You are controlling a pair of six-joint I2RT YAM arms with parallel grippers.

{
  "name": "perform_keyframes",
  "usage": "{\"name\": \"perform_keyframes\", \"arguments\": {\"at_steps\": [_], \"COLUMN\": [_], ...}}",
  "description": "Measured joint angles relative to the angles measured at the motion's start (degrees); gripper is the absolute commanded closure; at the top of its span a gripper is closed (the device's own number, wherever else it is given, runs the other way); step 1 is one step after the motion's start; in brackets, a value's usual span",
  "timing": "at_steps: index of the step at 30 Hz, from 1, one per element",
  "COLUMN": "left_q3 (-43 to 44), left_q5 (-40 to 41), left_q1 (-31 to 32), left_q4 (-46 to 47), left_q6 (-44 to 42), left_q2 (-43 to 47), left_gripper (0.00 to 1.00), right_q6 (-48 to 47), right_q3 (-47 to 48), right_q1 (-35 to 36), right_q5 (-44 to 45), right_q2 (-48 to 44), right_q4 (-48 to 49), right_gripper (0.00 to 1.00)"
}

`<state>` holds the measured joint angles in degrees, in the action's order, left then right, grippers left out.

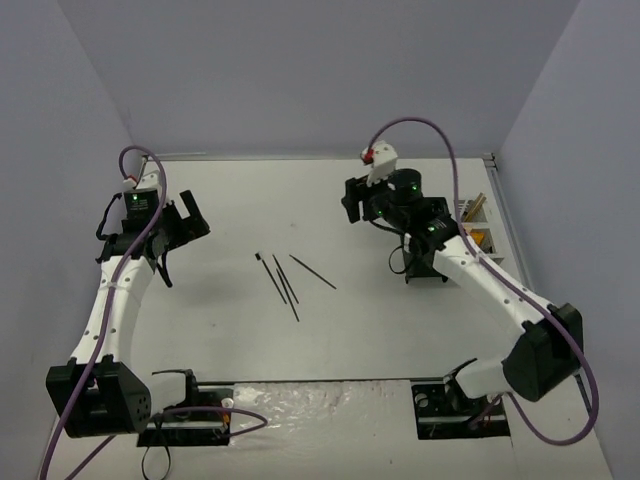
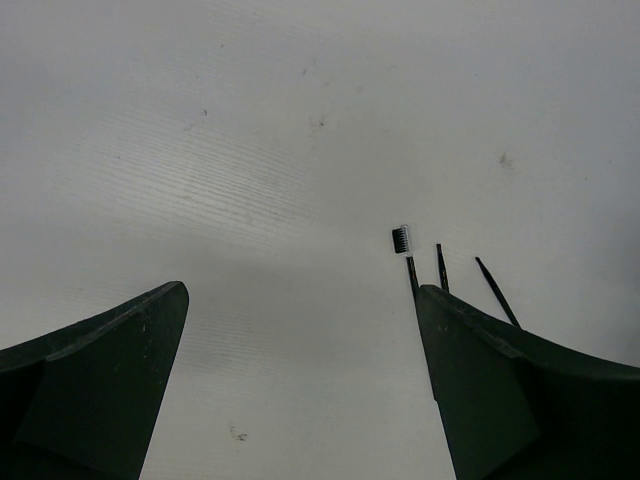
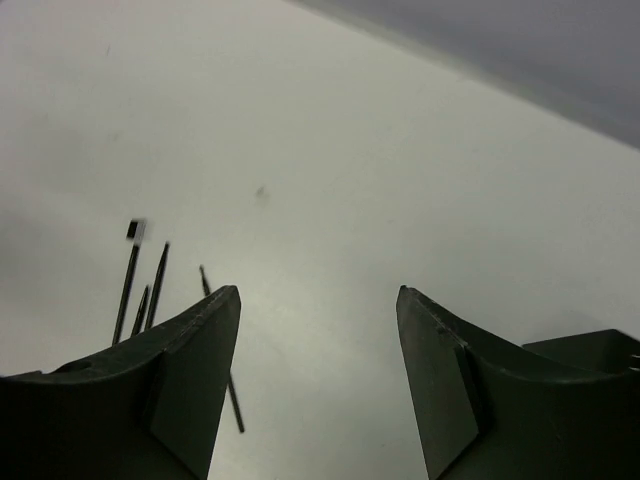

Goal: Organize the makeup

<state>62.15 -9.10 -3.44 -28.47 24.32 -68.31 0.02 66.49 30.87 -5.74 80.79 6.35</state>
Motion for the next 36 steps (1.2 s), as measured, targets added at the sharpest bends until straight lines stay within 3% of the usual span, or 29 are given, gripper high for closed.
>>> {"name": "perform_keyframes", "arguments": {"at_steps": [6, 13, 27, 30, 33, 36], "left_q3": [0.0, 0.0, 0.0, 0.0, 0.0, 0.0], "left_q5": [0.0, 0.1, 0.1, 0.1, 0.1, 0.1], "left_q1": [0.0, 0.0, 0.0, 0.0, 0.0, 0.0], "left_q4": [-0.1, -0.3, -0.6, -0.7, -0.8, -0.8], "left_q6": [0.0, 0.0, 0.0, 0.0, 0.0, 0.0], "left_q2": [0.0, 0.0, -0.2, -0.2, -0.2, -0.2], "left_gripper": [0.03, 0.03, 0.03, 0.03, 0.03, 0.03], "right_q6": [-2.5, -4.6, -6.1, -6.1, -6.1, -6.1], "right_q3": [4.7, 13.2, 23.2, 24.6, 25.5, 26.0], "right_q1": [6.2, 10.6, 14.8, 15.0, 15.0, 15.0], "right_q5": [-0.7, -0.2, 0.1, 0.4, 0.6, 1.1], "right_q2": [14.6, 28.5, 42.0, 43.0, 43.9, 44.3], "right_q4": [-11.0, -17.5, -20.2, -20.3, -20.5, -20.4], "right_gripper": [0.41, 0.51, 0.62, 0.70, 0.90, 1.00]}}
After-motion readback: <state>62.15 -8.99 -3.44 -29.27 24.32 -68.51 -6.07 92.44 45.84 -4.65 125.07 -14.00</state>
